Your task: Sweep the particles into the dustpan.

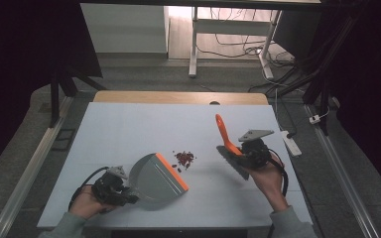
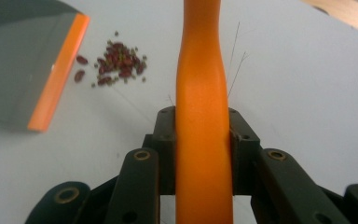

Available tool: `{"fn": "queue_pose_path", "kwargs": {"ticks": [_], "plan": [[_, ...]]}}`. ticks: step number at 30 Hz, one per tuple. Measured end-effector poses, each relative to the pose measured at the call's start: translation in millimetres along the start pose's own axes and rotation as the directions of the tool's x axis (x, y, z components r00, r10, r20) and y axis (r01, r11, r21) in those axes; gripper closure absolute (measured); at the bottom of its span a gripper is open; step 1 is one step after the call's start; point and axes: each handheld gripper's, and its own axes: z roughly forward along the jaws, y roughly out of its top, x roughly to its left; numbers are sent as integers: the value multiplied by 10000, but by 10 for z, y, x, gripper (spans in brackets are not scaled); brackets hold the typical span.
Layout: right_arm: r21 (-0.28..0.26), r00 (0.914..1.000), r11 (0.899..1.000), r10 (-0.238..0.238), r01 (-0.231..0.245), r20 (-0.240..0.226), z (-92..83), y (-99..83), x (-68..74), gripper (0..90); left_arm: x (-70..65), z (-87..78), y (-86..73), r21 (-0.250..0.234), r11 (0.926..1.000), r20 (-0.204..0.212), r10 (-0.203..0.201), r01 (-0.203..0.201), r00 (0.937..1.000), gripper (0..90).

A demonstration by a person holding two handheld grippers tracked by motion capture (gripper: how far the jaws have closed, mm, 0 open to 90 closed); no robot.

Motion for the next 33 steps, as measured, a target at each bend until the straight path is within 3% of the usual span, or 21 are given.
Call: {"fn": "queue_pose_path", "kwargs": {"ticks": [17,33], "plan": [[274,9988,9994,-203,215,-446,464,527,64,706,-11,-3,9,20,10000,23,70,-70,10000,613],[652,9991,9975,-235,257,-343,738,695,-31,706,-23,8,22,35,9999,6,150,-150,9999,613]]}}
